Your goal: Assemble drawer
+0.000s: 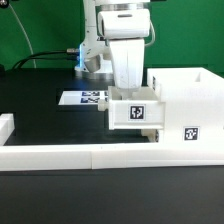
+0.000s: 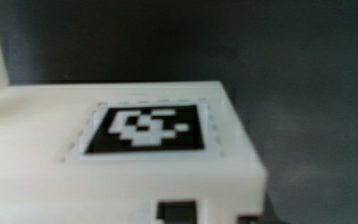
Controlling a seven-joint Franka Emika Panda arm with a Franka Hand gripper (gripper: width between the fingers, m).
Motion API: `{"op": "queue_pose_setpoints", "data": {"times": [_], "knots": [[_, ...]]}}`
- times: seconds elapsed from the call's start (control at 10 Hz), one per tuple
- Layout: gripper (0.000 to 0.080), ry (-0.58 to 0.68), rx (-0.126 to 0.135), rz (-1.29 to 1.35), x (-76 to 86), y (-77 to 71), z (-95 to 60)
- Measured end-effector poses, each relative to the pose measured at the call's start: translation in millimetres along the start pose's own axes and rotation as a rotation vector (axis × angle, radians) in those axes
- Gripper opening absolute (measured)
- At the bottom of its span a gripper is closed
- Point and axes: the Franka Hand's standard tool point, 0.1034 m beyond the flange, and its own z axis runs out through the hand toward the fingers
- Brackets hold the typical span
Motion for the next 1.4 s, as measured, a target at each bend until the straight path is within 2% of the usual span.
{"op": "queue_pose_setpoints", "data": {"times": [1.4], "knots": [[0.0042,-0.008,-0.002,-0.005,-0.6,1.1,0.1]]}}
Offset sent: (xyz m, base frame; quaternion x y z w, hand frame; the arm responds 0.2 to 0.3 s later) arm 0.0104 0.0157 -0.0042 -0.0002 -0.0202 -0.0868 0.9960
